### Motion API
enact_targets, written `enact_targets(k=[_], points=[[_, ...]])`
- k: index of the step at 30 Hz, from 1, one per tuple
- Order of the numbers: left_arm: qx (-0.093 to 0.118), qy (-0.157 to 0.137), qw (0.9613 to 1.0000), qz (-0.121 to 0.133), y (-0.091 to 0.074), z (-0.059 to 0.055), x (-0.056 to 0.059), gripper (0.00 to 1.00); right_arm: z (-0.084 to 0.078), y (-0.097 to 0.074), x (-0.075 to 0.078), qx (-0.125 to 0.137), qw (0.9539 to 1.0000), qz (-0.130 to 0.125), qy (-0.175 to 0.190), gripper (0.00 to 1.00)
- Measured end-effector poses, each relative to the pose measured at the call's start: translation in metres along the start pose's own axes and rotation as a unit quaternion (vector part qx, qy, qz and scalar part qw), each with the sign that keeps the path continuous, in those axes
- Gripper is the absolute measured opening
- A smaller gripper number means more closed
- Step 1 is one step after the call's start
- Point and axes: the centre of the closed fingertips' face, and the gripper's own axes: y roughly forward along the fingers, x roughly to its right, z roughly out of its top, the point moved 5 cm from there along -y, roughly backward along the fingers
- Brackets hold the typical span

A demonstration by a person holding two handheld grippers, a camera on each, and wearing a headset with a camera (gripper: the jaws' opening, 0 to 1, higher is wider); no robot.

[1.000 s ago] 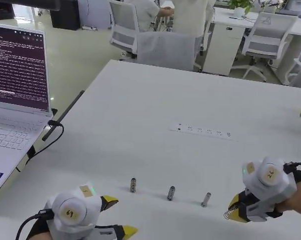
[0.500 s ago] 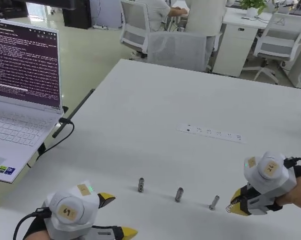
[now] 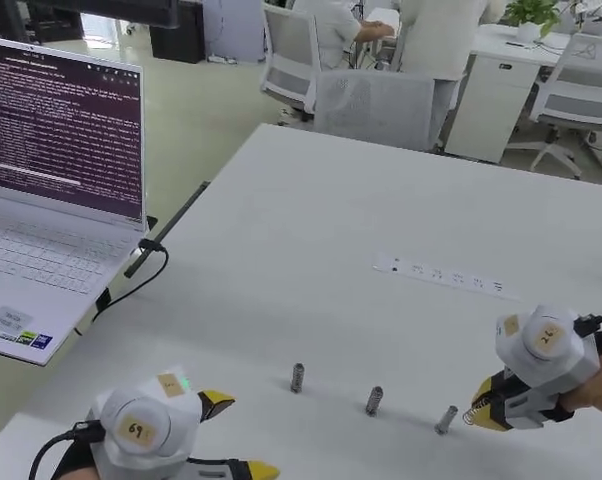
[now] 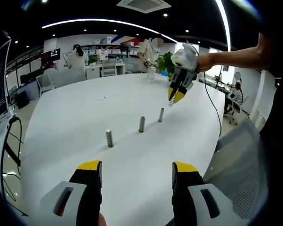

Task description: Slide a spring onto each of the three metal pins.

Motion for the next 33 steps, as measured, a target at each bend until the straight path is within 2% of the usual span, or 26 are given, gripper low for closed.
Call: enact_targets(k=[22, 33], points=[[-0.003, -0.013, 0.9998, 0.012, -0.005, -0.003, -0.007, 0.55, 0.004, 0.012, 0.02, -0.006, 0.9999, 0.007, -0.008, 0.09], [-0.004, -0.019, 0.9997, 0.016, -0.009, -0.005, -0.009, 0.55, 0.006, 0.017, 0.021, -0.013, 0.9997, 0.014, -0.012, 0.09]])
